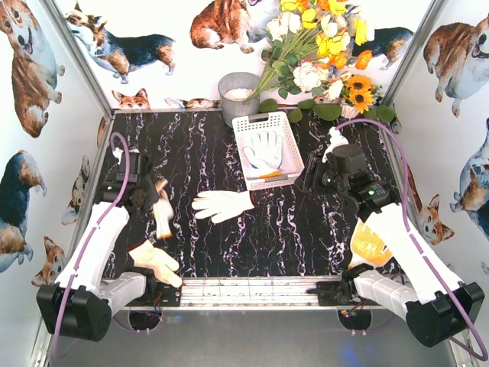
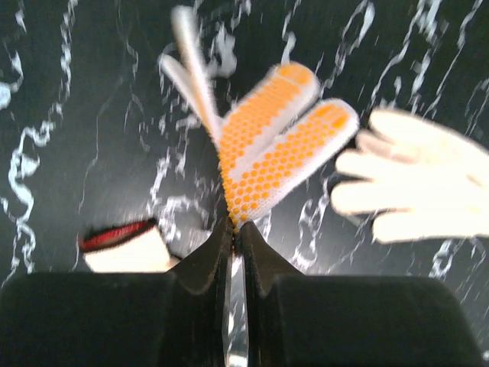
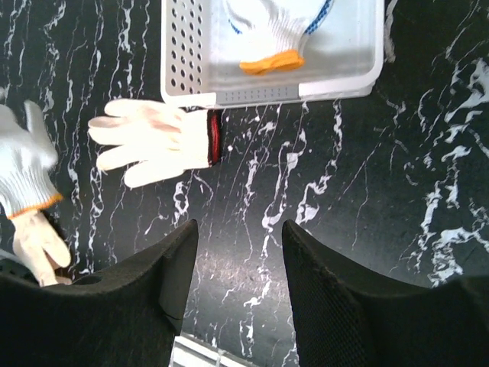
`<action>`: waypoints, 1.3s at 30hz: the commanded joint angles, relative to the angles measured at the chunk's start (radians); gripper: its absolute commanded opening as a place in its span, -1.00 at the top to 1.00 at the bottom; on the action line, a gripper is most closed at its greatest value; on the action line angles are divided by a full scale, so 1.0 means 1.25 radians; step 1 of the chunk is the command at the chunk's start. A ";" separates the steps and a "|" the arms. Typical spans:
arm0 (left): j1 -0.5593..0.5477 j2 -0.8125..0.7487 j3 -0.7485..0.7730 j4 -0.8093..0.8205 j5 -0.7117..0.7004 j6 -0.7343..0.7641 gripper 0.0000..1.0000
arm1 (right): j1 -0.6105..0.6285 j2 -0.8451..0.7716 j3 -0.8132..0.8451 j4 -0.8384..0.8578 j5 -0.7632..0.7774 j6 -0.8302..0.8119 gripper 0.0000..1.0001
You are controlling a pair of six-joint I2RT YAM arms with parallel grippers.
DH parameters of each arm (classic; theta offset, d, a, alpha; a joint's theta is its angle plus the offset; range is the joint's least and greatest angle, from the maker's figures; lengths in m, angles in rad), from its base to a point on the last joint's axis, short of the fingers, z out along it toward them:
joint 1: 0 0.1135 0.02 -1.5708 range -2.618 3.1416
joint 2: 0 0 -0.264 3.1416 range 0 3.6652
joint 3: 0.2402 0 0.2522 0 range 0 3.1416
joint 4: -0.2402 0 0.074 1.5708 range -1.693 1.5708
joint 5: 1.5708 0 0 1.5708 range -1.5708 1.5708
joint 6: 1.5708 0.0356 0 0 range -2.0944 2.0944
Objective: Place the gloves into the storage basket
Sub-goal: Turn over the glove at the center of the board.
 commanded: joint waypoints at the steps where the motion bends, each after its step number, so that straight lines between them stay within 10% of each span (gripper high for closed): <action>1: -0.020 -0.041 0.017 -0.181 0.065 0.013 1.00 | -0.002 -0.024 -0.026 0.065 -0.046 0.038 -0.01; 11: -0.360 0.034 0.041 -0.326 -0.008 -0.137 1.00 | -0.002 -0.031 -0.026 0.038 -0.073 0.034 -0.01; 21: -0.731 0.347 0.120 0.077 0.097 -0.305 0.83 | -0.003 -0.052 -0.045 0.033 -0.064 0.045 -0.02; 29: -0.786 0.397 0.175 0.210 0.132 -0.268 -0.29 | -0.003 -0.082 -0.038 -0.032 -0.068 0.060 -0.05; 39: -0.701 0.176 -0.049 0.133 0.096 -0.306 -0.34 | 0.110 -0.070 -0.228 0.115 -0.171 0.296 -0.03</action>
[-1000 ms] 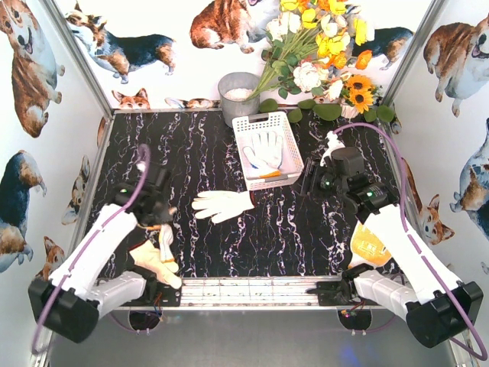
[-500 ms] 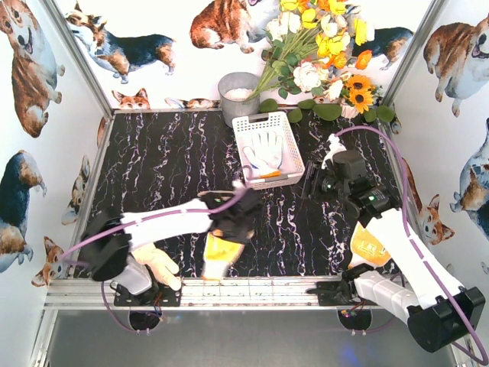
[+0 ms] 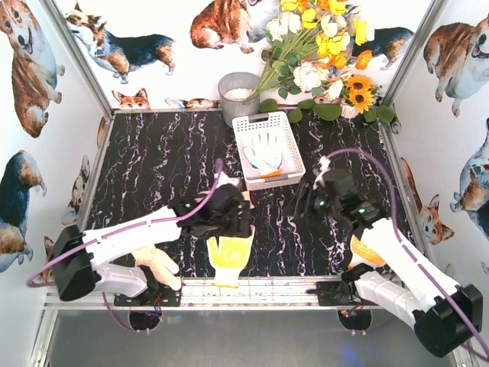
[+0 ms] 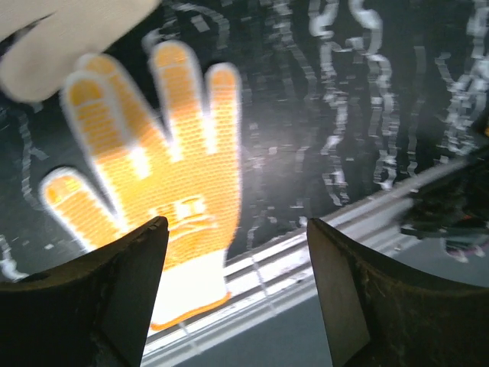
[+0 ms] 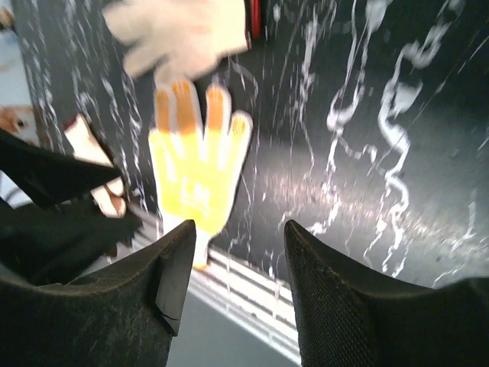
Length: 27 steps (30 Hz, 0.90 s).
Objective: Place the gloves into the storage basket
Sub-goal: Turn over the glove at the center of the board, then adjust the glove at the center of the board.
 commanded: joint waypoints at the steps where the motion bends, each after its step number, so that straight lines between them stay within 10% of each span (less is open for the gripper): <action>1: 0.023 -0.041 -0.099 -0.025 -0.002 -0.027 -0.34 | 0.086 0.014 -0.045 0.091 -0.007 0.119 -0.02; 27: 0.042 -0.093 -0.303 0.005 -0.006 -0.055 -0.15 | 0.402 0.514 0.125 0.104 0.142 0.127 0.23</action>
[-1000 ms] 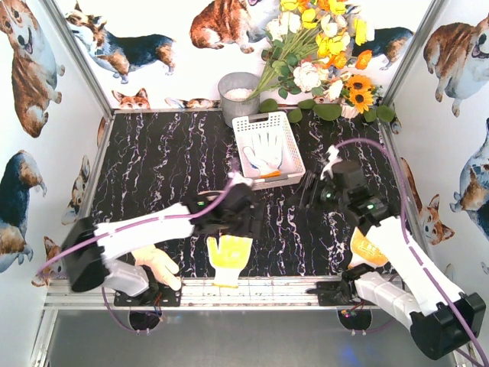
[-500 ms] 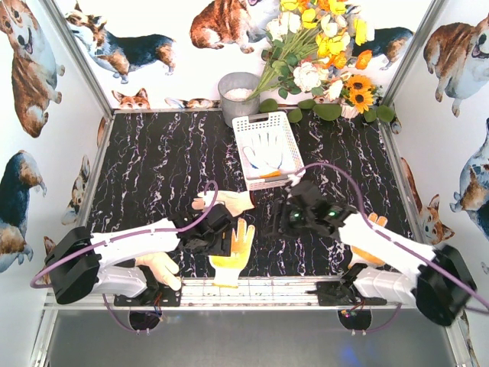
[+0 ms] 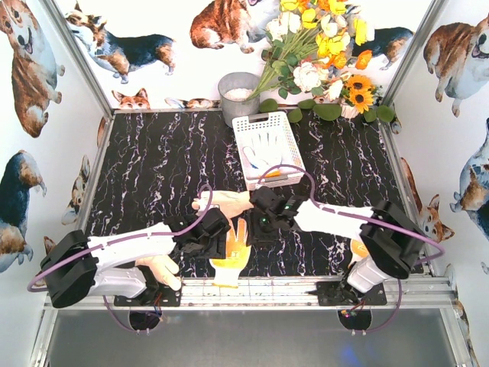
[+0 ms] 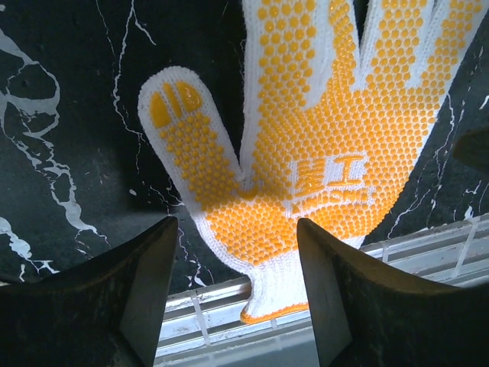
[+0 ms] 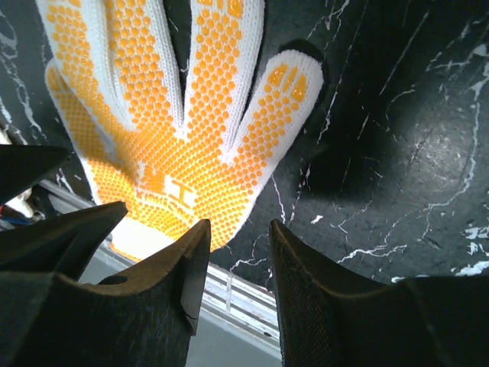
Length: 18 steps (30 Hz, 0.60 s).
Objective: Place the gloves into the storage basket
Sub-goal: Adjust the glove at the center of the board.
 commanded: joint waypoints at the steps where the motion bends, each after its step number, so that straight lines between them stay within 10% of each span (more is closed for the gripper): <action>1: 0.005 -0.021 -0.012 -0.006 -0.002 -0.001 -0.15 | 0.023 0.034 0.057 -0.027 0.051 -0.029 0.22; 12: 0.006 -0.024 -0.064 0.060 0.044 -0.028 -0.03 | 0.049 0.160 0.127 -0.038 0.056 -0.031 0.26; 18: 0.006 0.028 -0.055 0.112 0.070 -0.026 0.36 | 0.055 0.147 0.146 -0.095 0.177 -0.037 0.95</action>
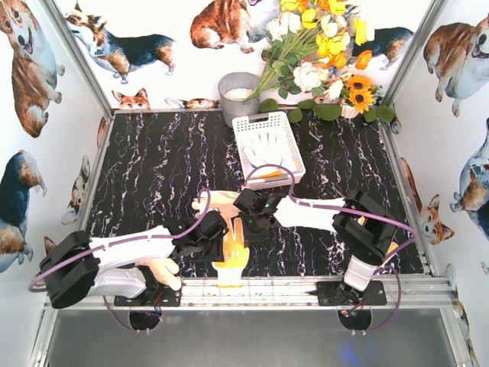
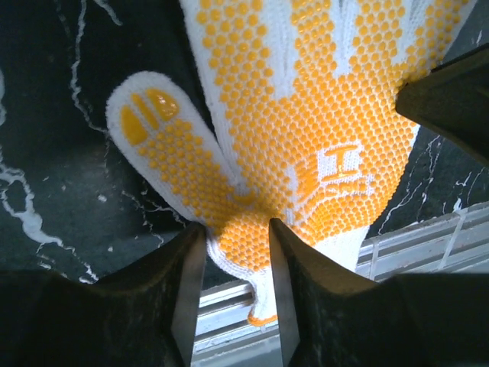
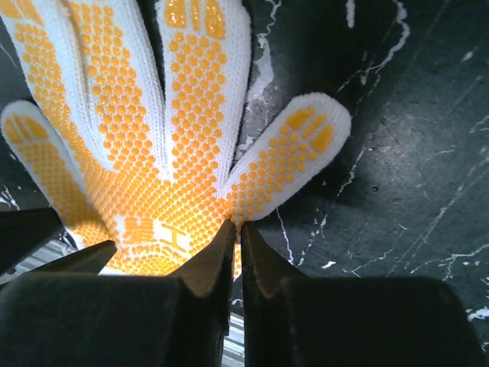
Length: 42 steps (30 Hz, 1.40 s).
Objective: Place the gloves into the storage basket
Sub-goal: Adjust the glove at the center of the board.
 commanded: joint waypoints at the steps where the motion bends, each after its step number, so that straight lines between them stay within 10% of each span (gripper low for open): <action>1: 0.003 0.055 0.006 0.047 0.027 0.001 0.42 | 0.005 -0.025 0.017 -0.050 0.130 -0.010 1.00; 23: -0.027 0.220 0.069 0.325 0.059 -0.090 0.53 | -0.146 -0.217 -0.135 -0.081 0.179 -0.058 1.00; 36: -0.011 0.230 0.094 0.271 -0.004 -0.059 0.42 | -0.176 -0.183 -0.082 -0.097 0.195 -0.090 1.00; 42: 0.003 0.133 0.201 0.107 -0.068 0.020 -0.24 | -0.176 -0.295 -0.046 -0.241 0.280 -0.102 0.23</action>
